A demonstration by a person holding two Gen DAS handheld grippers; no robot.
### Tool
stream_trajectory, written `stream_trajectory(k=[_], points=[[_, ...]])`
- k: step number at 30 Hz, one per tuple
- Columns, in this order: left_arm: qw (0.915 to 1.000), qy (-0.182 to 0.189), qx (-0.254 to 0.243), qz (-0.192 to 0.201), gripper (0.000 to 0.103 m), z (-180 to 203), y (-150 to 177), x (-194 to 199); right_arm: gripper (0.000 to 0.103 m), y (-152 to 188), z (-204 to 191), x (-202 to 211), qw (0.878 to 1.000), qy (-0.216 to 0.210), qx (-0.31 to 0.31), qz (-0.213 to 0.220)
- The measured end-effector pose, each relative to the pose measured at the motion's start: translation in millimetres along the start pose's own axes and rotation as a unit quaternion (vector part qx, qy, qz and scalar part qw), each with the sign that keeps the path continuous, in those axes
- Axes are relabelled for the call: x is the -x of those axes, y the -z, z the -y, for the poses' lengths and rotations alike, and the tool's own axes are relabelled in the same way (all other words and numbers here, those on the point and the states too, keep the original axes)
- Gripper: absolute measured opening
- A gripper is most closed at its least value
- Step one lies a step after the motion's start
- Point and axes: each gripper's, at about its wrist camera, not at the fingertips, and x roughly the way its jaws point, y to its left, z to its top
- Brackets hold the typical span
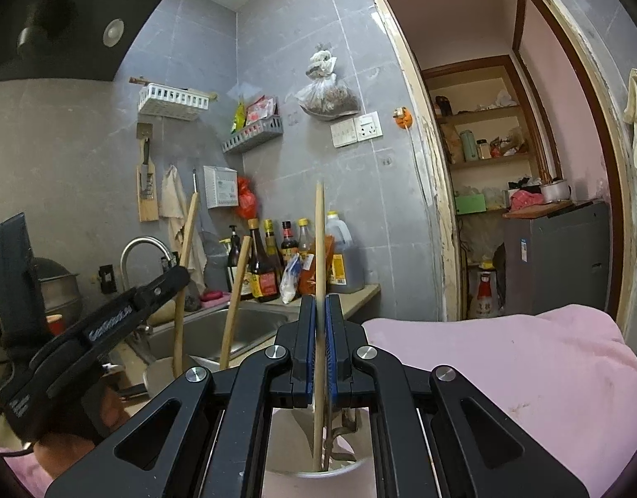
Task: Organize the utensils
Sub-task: 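Carry both chopsticks over the white holder and drop them in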
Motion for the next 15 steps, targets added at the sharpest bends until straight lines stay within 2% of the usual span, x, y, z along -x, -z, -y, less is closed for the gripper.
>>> stream_trajectory(k=[5, 11, 15], points=[[0.9998, 0.008, 0.008, -0.016, 0.004, -4, 5, 4, 0.004, 2, -1, 0, 1.000, 0.000, 0.003, 0.002], [0.9993, 0.018, -0.006, -0.031, 0.005, 0, 9, 10, 0.005, 4, -4, 2, 1.000, -0.003, 0.006, 0.006], [0.9991, 0.020, -0.010, -0.037, 0.005, 2, 13, 13, 0.010, 4, -4, 1, 1.000, -0.002, 0.009, 0.005]])
